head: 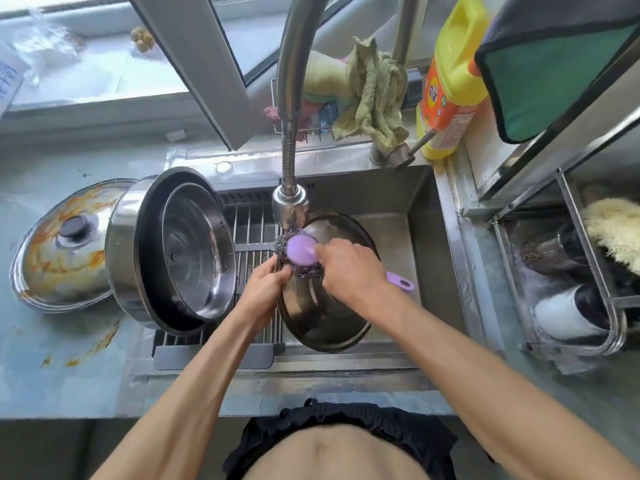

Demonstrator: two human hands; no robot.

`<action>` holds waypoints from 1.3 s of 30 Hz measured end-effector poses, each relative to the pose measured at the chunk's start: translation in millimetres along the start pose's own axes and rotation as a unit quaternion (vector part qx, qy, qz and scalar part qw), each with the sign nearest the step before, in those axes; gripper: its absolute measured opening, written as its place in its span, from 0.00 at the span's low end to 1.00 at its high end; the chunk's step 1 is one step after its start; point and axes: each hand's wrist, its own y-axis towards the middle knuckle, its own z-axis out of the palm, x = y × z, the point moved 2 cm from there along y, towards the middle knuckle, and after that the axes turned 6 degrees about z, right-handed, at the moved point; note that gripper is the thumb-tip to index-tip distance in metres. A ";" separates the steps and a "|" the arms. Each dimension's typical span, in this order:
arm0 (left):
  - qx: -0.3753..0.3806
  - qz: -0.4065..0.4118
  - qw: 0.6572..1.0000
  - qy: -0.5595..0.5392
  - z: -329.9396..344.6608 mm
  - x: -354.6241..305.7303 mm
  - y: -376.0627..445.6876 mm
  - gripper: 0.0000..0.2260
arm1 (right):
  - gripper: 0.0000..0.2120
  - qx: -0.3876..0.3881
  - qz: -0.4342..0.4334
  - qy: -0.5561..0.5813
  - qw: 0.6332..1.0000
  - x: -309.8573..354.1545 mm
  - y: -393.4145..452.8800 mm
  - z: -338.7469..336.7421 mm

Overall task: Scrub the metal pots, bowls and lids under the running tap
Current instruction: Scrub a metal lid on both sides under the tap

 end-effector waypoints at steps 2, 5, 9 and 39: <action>-0.017 0.005 1.000 0.005 0.5 1.8 0.7 0.11 | 0.14 -0.005 0.040 0.039 0.998 -14.8 11.4 0.7; -0.057 0.001 0.998 -0.012 4.7 1.9 1.6 0.12 | 0.08 0.020 0.119 0.139 0.983 -45.3 32.5 -1.0; -0.107 -0.015 0.993 -0.054 3.9 -1.1 4.6 0.13 | 0.08 0.033 0.145 0.304 0.941 -56.9 30.9 4.3; -0.126 0.056 0.990 -0.014 -4.7 -4.8 -18.0 0.11 | 0.15 0.024 0.066 0.045 0.997 -12.0 10.3 -10.7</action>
